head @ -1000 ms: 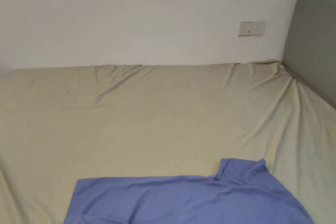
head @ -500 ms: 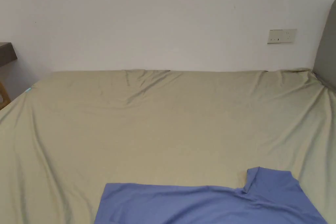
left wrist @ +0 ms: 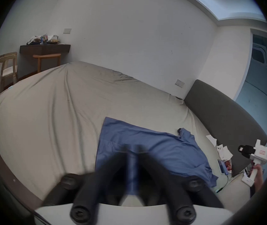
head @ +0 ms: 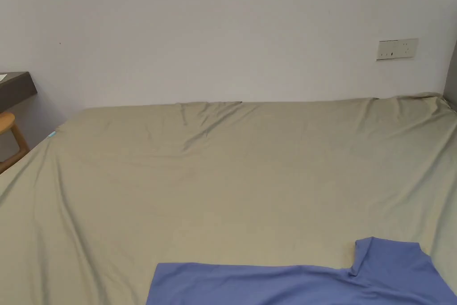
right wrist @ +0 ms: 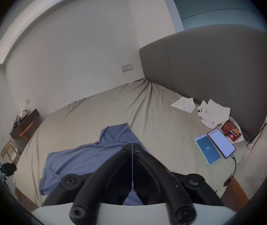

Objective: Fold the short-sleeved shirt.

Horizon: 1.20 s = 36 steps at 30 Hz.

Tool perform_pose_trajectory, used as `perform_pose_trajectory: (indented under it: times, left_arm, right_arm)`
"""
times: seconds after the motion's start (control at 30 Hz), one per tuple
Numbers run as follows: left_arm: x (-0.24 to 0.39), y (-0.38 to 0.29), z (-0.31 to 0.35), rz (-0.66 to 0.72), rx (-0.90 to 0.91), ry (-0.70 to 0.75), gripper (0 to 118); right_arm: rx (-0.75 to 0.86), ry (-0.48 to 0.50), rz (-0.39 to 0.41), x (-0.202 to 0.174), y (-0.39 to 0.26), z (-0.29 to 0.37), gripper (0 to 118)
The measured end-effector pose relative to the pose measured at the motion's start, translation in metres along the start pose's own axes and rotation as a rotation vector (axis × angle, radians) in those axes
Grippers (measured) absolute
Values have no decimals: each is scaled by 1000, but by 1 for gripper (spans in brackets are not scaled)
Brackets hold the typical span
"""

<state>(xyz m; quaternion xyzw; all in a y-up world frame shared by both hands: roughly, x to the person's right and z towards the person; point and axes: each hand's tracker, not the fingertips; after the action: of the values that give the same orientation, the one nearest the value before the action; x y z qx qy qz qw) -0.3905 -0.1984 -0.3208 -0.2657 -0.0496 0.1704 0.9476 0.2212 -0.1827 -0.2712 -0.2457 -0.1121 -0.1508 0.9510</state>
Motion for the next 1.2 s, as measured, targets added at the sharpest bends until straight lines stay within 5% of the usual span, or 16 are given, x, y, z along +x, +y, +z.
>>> perform_pose_trajectory:
  times: [0.33,0.37,0.4,0.43,0.47,0.53,0.63,0.7,0.77,0.83,1.2]
  left_arm:
    - [-20,80,-197,-136,-173,70,0]
    - [-24,84,-223,-125,-228,86,7]
    - [-29,89,-246,-131,-273,90,39]
    - [-34,91,-265,-125,-318,99,88]
    - [-36,91,-288,-125,-381,127,118]
    - [-45,82,-312,-124,-437,110,95]
    - [-42,63,-341,-149,-493,179,96]
    - [-45,51,-353,-133,-504,182,81]
    - [-53,53,-361,-92,-520,188,30]
    - [-52,50,-357,-103,-506,238,2]
    - [-22,77,-288,-153,-269,65,2]
  right_arm:
    - [-63,6,50,-17,-7,-35,0]
    - [-65,-6,61,-17,-7,-36,0]
    - [-71,-9,67,-17,-7,-37,0]
    - [-78,-17,66,-17,-8,-39,0]
    - [-91,-23,58,-16,-10,-43,0]
    - [-115,-26,53,-14,-7,-48,0]
    - [-144,-47,55,-14,-13,-55,0]
    - [-165,-50,57,-14,-17,-56,0]
    - [-181,-55,70,-16,-21,-59,0]
    - [-196,-54,81,-17,-24,-59,0]
    - [-207,18,87,-9,-3,-144,0]
